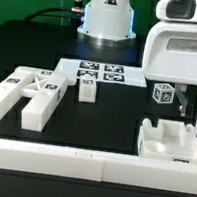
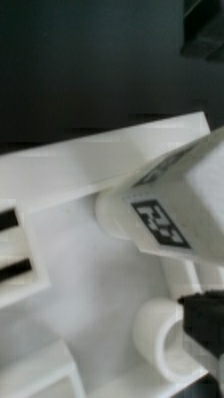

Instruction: Assemble chair

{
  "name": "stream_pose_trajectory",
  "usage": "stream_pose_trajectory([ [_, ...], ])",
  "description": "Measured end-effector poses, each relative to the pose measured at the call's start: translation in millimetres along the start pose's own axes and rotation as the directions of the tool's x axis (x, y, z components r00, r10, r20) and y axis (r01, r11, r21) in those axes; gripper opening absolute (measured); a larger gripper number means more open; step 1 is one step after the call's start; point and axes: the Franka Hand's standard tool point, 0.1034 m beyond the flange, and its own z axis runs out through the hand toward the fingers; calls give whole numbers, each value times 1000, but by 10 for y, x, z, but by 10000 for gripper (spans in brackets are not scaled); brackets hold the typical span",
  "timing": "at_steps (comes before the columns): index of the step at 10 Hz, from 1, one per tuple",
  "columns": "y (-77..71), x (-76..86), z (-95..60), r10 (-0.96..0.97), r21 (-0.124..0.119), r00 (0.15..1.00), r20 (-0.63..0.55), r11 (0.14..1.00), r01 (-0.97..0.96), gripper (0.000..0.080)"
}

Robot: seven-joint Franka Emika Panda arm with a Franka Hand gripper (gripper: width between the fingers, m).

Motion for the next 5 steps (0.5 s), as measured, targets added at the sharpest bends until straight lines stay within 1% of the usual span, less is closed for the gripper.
stream_pose_trajectory([
  [1, 40, 25, 9, -113, -8, 994, -1, 994, 113, 649],
  [2, 58, 25, 26, -171, -21, 985, 15, 985, 171, 649],
  [3, 62, 54, 28, -286, -45, 958, 29, 957, 287, 649],
  [4, 71, 93, 5, -399, -49, 917, 30, 915, 400, 649],
  [5, 92, 103, 2, -451, -47, 892, 32, 891, 452, 649],
])
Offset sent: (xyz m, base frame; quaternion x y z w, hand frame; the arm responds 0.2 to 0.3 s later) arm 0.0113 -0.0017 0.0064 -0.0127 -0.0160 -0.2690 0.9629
